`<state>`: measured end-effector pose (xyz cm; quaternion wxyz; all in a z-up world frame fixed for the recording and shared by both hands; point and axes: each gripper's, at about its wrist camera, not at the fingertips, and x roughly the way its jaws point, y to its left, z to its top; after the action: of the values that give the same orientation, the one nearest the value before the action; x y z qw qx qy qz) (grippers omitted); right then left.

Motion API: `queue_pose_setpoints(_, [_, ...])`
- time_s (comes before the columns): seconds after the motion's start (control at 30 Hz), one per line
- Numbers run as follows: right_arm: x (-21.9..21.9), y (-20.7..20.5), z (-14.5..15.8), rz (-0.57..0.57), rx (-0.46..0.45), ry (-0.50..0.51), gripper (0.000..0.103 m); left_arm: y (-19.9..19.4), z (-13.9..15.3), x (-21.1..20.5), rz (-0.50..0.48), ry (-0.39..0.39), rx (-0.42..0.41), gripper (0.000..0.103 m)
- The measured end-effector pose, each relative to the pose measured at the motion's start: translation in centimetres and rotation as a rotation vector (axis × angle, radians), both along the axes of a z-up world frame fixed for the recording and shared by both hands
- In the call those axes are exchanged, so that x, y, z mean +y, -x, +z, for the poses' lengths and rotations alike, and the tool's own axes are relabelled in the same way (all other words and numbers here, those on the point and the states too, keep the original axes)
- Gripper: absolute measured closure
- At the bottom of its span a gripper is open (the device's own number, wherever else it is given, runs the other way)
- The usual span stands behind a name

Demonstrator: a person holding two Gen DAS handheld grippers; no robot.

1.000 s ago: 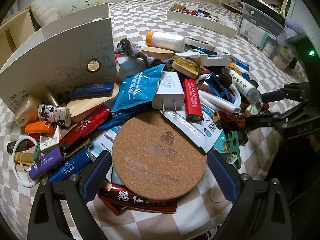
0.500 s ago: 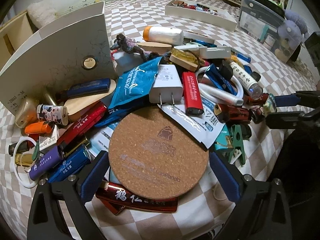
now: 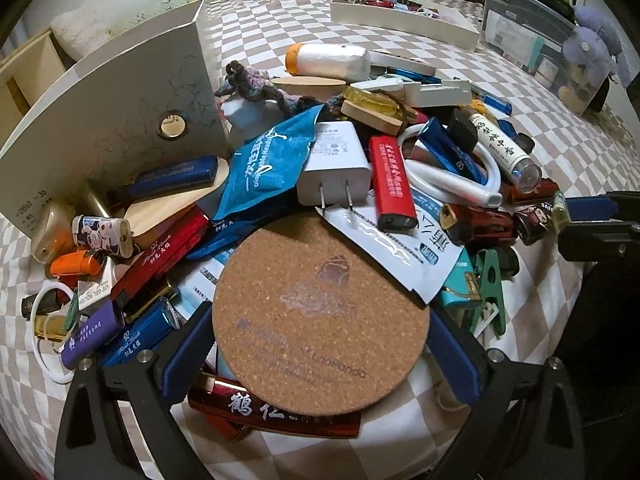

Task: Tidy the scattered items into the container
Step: 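Grasp the green NEW spray can with the right tool while the left grasps the cork coaster, then lift the cork coaster into the white box with the left tool while the right carries the spray can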

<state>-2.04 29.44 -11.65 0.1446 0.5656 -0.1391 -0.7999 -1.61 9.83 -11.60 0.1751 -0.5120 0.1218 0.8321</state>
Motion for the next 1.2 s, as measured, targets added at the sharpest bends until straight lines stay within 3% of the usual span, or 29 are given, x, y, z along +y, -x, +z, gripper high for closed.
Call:
queue_pose_setpoints(0.47, [0.5, -0.3, 0.1, -0.014, 0.005, 0.048, 0.019, -1.4, 1.1, -0.9, 0.078, -0.041, 0.034, 0.004])
queue_pose_setpoints(1.2, [0.6, -0.9, 1.4, -0.025, 0.060, 0.112, 0.019, -2.6, 5.4, -4.2, 0.189, -0.259, 0.095, 0.004])
